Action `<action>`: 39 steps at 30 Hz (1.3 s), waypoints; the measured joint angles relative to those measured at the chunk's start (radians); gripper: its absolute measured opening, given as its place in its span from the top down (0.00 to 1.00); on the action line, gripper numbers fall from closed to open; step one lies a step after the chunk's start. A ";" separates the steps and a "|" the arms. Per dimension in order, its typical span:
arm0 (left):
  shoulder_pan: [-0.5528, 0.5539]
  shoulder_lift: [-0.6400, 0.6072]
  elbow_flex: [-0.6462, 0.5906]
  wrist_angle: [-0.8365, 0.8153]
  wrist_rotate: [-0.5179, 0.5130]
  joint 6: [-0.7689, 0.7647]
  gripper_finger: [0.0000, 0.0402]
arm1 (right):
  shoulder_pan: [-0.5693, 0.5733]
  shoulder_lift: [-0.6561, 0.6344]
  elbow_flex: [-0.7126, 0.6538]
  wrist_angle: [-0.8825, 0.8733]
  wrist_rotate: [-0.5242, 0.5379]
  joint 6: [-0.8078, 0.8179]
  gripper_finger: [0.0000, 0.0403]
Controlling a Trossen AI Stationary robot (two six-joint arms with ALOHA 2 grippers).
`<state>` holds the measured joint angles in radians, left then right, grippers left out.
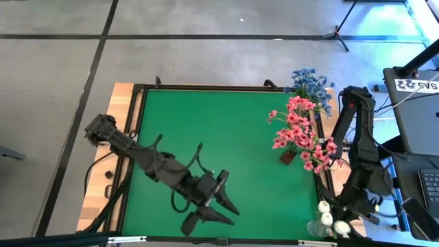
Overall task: Sort flowers into vase by color
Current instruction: Put the white flower into the transparent vase, then return to Home Position
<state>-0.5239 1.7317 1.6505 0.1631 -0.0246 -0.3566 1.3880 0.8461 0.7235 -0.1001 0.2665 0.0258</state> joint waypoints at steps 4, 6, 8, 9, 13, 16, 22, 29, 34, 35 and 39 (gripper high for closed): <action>0.008 -0.056 0.000 -0.078 0.043 -0.021 0.68 | -0.001 0.016 0.000 -0.078 0.014 -0.037 0.80; 0.005 -0.090 0.000 -0.108 0.039 -0.023 0.68 | -0.001 0.015 0.000 -0.102 0.040 -0.066 0.74; 0.005 -0.128 0.000 -0.136 0.039 0.007 0.68 | -0.001 0.007 0.000 -0.111 0.067 -0.082 0.68; 0.009 -0.144 0.000 -0.146 0.038 0.032 0.68 | -0.001 -0.001 0.007 -0.125 0.073 -0.083 0.64; 0.037 -0.205 -0.009 -0.209 0.035 0.136 0.68 | -0.001 -0.046 0.068 -0.224 0.059 -0.049 0.53; 0.069 -0.248 -0.080 -0.193 0.047 0.180 0.68 | -0.001 -0.081 0.127 -0.323 0.027 0.020 0.45; 0.186 -0.346 -0.397 0.089 0.099 0.135 0.68 | -0.001 -0.151 0.233 -0.493 0.015 0.077 0.37; 0.304 -0.515 -0.656 0.223 0.087 0.123 0.68 | -0.001 -0.234 0.381 -0.623 -0.006 0.153 0.36; 0.340 -0.668 -0.793 0.226 0.069 0.105 0.68 | -0.001 -0.297 0.458 -0.638 0.053 0.147 0.36; 0.348 -0.700 -0.820 0.229 0.066 0.098 0.68 | -0.001 -0.308 0.469 -0.638 0.075 0.146 0.36; 0.392 -0.806 -0.923 0.229 0.065 0.096 0.68 | 0.000 -0.347 0.496 -0.632 0.180 0.081 0.36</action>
<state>-0.1322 0.9257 0.7270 0.3916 0.0406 -0.2604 1.3876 0.4987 1.2196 -0.7316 0.4463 0.1064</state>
